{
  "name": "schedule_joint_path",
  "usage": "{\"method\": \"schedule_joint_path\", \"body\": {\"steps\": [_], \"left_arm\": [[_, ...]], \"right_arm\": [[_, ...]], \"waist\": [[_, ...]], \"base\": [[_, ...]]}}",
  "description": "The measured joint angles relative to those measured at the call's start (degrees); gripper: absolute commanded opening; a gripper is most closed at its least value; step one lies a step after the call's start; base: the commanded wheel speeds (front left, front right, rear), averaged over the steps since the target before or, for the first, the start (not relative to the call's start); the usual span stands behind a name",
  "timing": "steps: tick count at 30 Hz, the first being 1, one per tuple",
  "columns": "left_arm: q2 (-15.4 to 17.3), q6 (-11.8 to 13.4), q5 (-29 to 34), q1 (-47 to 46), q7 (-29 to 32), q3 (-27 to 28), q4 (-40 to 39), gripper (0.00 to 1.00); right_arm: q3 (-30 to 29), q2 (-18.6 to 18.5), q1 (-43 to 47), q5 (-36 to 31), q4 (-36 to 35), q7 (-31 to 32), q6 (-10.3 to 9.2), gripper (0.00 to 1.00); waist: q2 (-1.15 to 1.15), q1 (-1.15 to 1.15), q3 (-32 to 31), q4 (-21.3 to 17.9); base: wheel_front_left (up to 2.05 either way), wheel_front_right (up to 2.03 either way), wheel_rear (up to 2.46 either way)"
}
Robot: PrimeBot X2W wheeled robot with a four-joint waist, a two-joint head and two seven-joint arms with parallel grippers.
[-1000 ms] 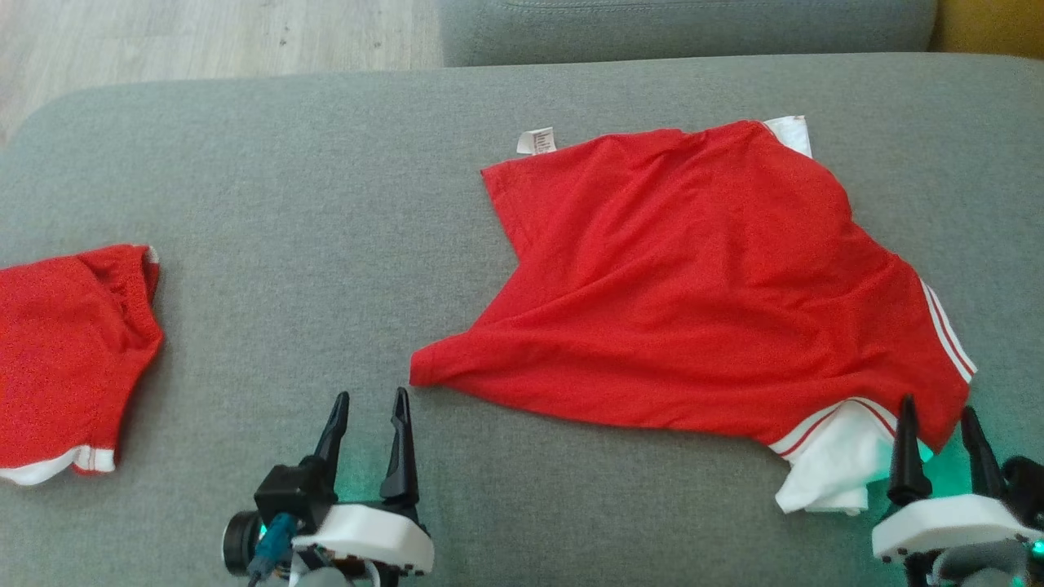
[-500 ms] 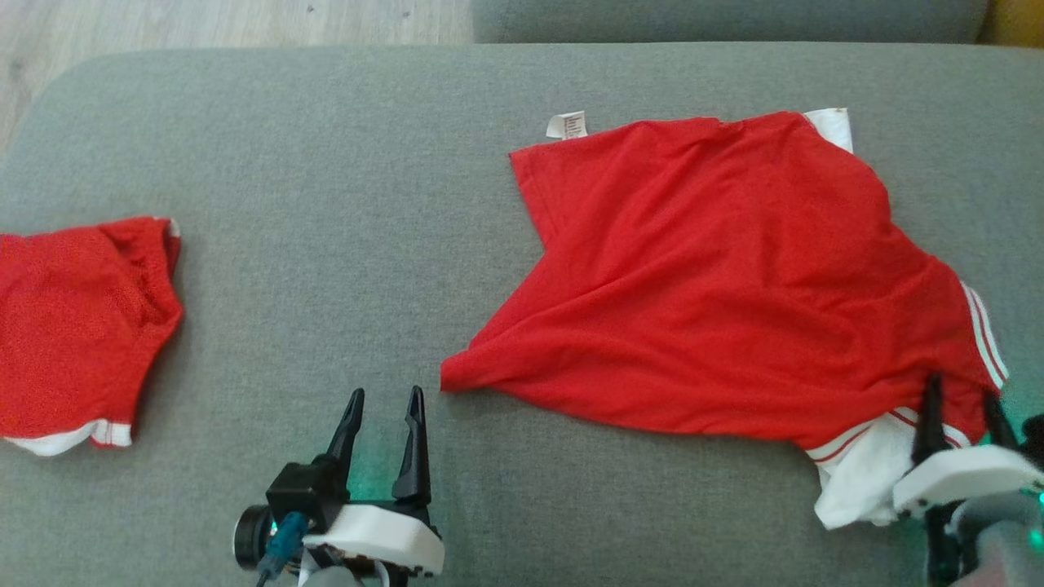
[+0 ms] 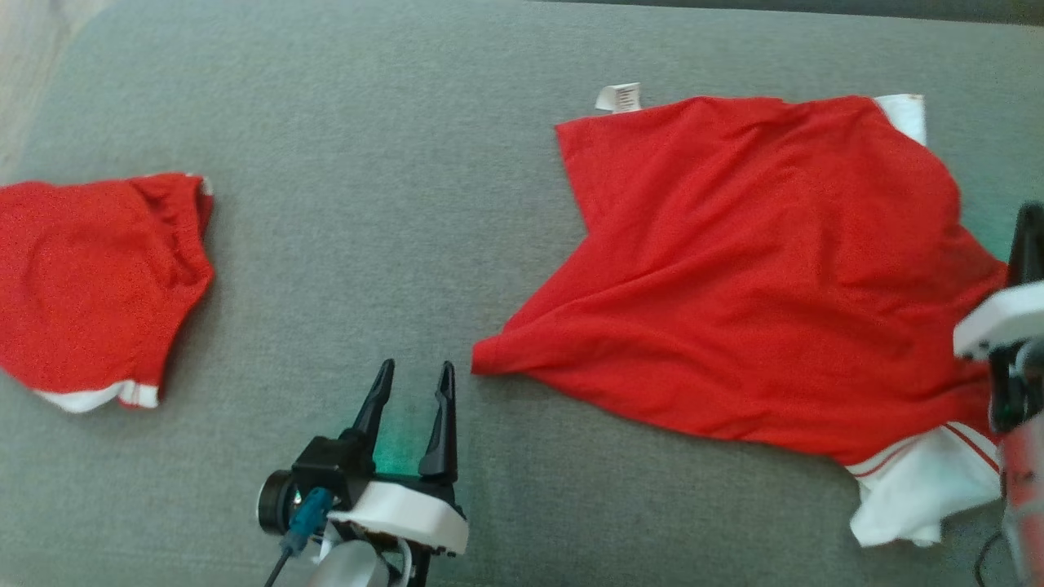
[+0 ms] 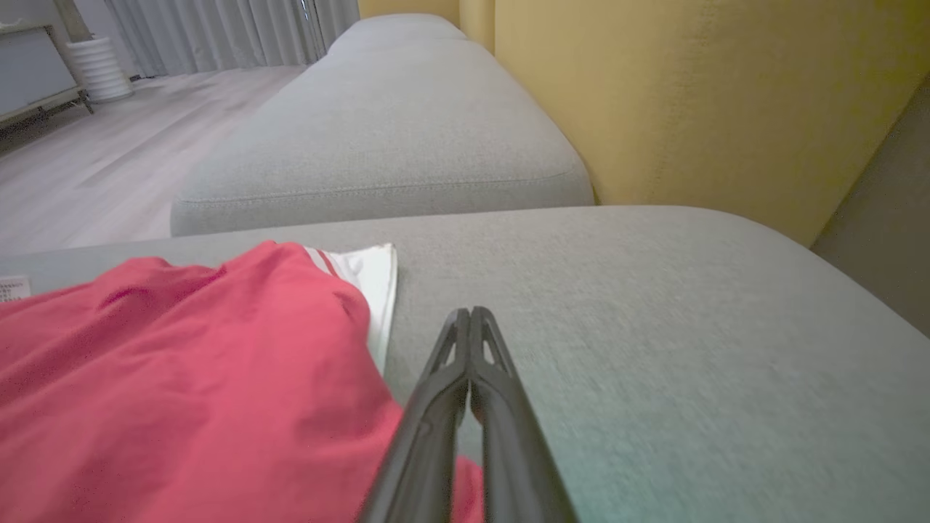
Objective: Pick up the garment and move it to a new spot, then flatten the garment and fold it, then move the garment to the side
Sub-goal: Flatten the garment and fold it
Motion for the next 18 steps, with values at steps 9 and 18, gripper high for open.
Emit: {"method": "schedule_joint_path", "body": {"steps": [9, 18], "left_arm": [[0.00, 0.58, -0.85, -0.32, 0.00, -0.16, -0.53, 1.00], [0.00, 0.67, 3.50, 0.25, 0.00, 4.13, -1.70, 1.00]], "right_arm": [[0.35, 0.11, -2.38, 0.76, 1.48, -1.71, 0.00, 1.00], [5.59, 3.43, 6.58, 6.48, -18.78, -2.30, 0.00, 1.00]], "waist": [[0.00, 0.00, 0.38, 1.39], [0.00, -0.01, -2.99, -1.70]], "base": [[0.00, 0.00, 0.00], [0.00, 0.00, 0.00]]}}
